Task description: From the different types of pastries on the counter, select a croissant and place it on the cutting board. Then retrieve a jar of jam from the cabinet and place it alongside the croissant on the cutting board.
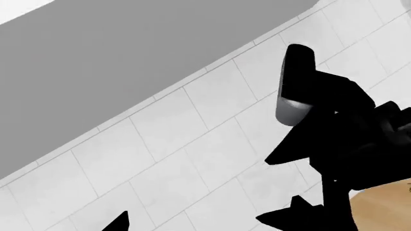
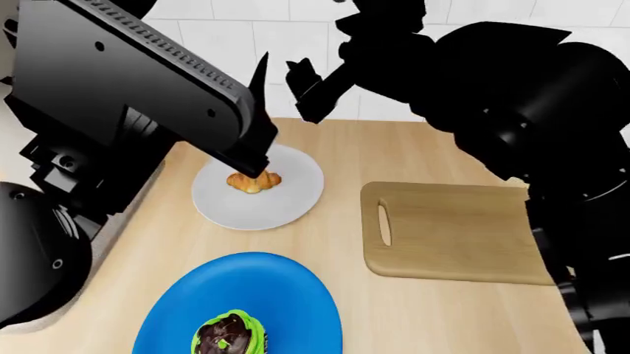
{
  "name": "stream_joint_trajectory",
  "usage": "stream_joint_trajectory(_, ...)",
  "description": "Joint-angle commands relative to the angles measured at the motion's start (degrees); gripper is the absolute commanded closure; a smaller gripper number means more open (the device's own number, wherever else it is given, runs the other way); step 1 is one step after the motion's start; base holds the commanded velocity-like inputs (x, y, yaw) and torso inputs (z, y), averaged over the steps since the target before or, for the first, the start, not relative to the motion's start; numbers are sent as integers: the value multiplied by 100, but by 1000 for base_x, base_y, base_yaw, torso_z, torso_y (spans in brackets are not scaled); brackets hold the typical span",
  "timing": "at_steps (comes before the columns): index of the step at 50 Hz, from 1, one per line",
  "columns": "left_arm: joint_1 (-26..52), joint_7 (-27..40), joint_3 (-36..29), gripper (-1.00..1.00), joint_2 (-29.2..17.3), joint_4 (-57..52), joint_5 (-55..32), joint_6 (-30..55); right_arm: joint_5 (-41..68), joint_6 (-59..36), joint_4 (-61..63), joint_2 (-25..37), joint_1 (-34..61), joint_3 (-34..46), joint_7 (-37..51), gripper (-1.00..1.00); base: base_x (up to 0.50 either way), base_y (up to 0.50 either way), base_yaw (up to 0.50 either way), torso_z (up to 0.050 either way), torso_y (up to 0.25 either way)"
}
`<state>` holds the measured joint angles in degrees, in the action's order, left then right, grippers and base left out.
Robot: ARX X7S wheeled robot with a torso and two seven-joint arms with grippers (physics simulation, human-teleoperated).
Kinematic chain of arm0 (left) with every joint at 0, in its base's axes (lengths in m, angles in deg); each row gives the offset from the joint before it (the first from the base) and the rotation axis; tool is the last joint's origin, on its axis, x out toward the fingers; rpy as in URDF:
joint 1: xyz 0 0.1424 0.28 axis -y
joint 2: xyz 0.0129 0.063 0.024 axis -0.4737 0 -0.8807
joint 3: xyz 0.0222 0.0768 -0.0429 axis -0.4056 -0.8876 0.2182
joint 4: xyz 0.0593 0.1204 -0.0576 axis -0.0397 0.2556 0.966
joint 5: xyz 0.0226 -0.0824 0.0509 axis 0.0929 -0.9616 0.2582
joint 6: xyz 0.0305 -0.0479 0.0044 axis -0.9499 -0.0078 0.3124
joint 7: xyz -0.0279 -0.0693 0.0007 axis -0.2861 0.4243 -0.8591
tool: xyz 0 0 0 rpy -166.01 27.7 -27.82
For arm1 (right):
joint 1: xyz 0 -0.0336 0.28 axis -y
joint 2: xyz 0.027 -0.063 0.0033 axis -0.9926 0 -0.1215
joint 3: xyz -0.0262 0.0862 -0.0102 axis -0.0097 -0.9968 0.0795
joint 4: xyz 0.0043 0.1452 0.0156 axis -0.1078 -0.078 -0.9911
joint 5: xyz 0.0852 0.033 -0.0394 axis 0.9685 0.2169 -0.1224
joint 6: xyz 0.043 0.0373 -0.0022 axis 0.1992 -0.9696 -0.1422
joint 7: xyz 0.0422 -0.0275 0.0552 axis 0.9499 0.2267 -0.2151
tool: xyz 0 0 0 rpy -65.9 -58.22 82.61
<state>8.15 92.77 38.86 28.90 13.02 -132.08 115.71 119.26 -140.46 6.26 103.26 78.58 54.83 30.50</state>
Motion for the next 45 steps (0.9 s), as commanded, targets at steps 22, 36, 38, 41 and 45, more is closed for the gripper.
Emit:
stream_joint_trajectory(22,168,70,-38,-100,-52,79,-151,-60,225,943,-679,-464,-229,609,-1670,-100,0,0,0,0,0)
stream_joint_trajectory(36,148,81,-67,-100,-115,74,-172,-123,62,920,-1094,-688,-233,1053,-1988,-100,0,0,0,0,0)
stream_joint_trajectory(38,150,83,-70,-100,-124,77,-175,-131,38,925,-1148,-722,-244,1113,-2028,-100,0,0,0,0,0)
stream_joint_trajectory(41,172,101,-72,-100,-119,81,-206,-122,22,932,-1204,-764,-263,1167,-2056,-100,0,0,0,0,0)
stream_joint_trajectory(45,177,72,-124,-100,-135,87,-166,-150,19,941,-1309,-822,-261,1173,-2049,-100,0,0,0,0,0)
